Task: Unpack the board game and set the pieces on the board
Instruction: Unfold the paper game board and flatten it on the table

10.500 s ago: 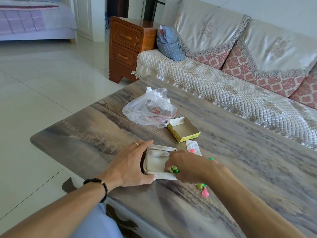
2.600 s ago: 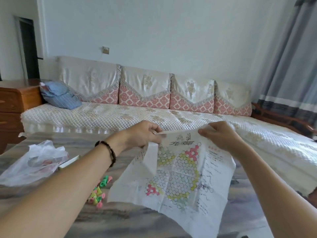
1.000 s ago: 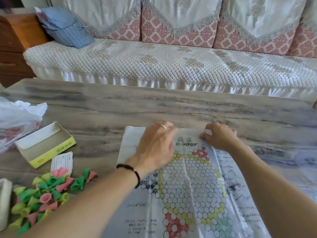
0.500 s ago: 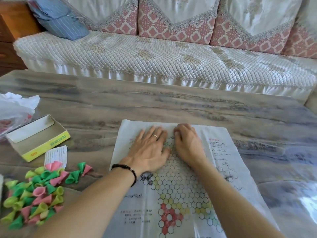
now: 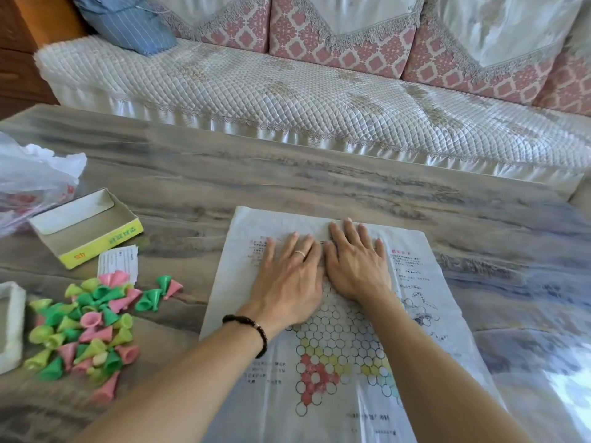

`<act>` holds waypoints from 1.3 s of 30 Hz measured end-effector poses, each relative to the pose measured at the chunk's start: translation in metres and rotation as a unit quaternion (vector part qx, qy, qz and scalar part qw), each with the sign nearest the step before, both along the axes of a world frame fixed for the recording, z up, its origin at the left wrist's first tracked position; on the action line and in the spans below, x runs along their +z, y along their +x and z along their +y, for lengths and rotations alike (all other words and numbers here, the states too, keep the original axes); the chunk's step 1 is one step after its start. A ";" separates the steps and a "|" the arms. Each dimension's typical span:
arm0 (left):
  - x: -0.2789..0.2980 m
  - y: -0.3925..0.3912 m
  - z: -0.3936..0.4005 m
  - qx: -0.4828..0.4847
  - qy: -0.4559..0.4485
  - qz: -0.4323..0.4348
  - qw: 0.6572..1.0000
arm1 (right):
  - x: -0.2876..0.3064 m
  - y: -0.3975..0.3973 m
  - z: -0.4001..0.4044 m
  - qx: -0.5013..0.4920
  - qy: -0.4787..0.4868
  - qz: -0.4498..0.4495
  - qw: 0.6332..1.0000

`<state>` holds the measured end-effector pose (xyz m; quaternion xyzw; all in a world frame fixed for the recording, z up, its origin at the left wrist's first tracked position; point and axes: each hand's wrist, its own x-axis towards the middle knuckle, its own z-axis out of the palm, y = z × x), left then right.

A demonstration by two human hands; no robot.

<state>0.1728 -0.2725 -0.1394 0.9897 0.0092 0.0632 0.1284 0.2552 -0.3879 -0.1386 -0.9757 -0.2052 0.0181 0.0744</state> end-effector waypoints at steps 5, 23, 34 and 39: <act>-0.002 -0.016 0.030 -0.060 0.054 0.072 0.994 | 0.000 -0.006 -0.017 0.016 -0.017 -0.003 1.000; -0.002 -0.017 0.038 -0.089 0.084 0.105 0.987 | 0.003 -0.077 -0.091 -0.021 -0.038 0.019 0.999; 0.010 -0.042 -0.050 -0.196 0.003 0.054 0.979 | 0.001 -0.082 -0.110 -0.050 -0.042 0.012 0.998; -0.001 -0.069 -0.023 -0.167 0.078 0.081 0.980 | 0.001 -0.079 -0.112 -0.041 -0.039 0.010 0.998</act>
